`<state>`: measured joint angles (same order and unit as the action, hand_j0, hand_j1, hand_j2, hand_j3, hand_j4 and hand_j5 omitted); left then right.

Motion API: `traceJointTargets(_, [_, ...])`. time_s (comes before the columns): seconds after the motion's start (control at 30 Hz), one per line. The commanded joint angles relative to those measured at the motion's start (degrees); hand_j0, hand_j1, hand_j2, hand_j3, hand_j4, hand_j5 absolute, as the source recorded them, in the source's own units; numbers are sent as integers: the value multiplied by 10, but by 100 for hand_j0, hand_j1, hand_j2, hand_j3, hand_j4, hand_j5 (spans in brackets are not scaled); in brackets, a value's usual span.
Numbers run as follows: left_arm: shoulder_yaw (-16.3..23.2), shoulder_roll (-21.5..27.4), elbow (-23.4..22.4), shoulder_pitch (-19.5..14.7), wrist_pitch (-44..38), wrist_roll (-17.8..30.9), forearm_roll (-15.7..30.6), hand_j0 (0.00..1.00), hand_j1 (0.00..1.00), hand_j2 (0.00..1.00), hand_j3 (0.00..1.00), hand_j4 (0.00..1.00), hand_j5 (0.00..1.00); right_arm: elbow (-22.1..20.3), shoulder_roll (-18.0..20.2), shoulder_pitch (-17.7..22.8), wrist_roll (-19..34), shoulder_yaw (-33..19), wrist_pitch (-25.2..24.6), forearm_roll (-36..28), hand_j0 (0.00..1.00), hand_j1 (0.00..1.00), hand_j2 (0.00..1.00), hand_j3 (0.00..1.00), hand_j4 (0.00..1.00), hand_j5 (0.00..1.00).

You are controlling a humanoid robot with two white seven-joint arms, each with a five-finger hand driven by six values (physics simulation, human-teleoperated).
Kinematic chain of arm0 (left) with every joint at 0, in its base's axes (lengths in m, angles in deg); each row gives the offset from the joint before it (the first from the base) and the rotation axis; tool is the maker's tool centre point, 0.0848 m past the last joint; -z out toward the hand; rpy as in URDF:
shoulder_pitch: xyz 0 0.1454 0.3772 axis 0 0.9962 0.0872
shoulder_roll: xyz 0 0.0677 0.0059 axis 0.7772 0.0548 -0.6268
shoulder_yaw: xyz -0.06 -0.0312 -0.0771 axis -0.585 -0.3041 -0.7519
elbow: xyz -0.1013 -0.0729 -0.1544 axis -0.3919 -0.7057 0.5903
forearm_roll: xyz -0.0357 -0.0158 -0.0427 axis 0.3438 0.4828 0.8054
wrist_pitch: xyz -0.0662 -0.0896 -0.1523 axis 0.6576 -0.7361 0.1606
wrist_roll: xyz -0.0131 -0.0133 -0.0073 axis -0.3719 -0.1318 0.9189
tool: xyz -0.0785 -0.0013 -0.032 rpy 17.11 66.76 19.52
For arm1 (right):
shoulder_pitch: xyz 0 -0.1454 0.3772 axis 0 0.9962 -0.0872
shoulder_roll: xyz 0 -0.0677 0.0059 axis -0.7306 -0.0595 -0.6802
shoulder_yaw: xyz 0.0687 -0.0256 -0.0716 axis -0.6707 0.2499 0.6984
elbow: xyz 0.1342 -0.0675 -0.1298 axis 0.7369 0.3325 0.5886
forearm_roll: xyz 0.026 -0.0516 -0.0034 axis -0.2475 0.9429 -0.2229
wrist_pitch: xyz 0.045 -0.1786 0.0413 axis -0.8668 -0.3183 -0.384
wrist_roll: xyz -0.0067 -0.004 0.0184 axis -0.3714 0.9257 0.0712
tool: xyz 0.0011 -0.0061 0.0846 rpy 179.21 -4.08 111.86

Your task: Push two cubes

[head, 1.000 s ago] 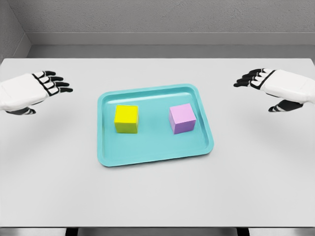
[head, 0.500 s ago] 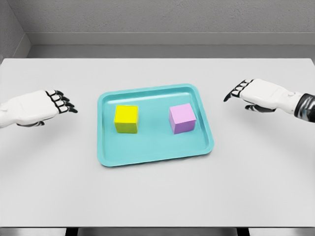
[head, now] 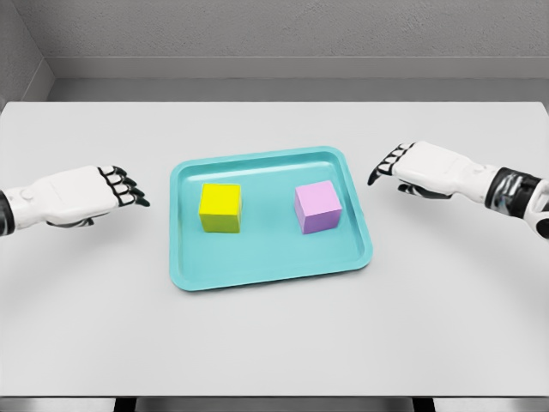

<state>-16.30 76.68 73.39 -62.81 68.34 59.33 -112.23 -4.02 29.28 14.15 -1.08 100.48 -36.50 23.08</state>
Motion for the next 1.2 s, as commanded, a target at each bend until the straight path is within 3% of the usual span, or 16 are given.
traceJointTargets(0.0, [1,-1,4,0,-1,5,1,82,82,82,82,82,82,-13,0,0,1,3,-1,10,64,64,64,64,64,64])
traceJointTargets(0.1, [25,-7,3,-20,-1,17,0,77,77,77,77,77,77,-15,-1,4,1,4,-1,19,64,64,64,64,64,64])
traceJointTargets(0.27, [26,-11,3,-24,-1,22,-1,76,76,76,76,76,76,-17,-6,5,1,13,-1,24,64,64,64,64,64,64])
traceJointTargets(0.3, [26,-14,2,-25,-1,22,-1,76,76,76,76,76,76,-34,-5,11,1,13,-1,24,64,64,64,64,64,64])
traceJointTargets(0.63, [63,-54,2,-66,-1,41,-2,77,77,77,77,77,77,-59,-4,19,7,13,-1,28,64,64,64,64,64,64])
traceJointTargets(1.17, [63,-84,-4,-83,-1,54,-2,77,77,77,77,77,77,-61,-13,14,44,17,-1,43,64,64,64,64,64,64])
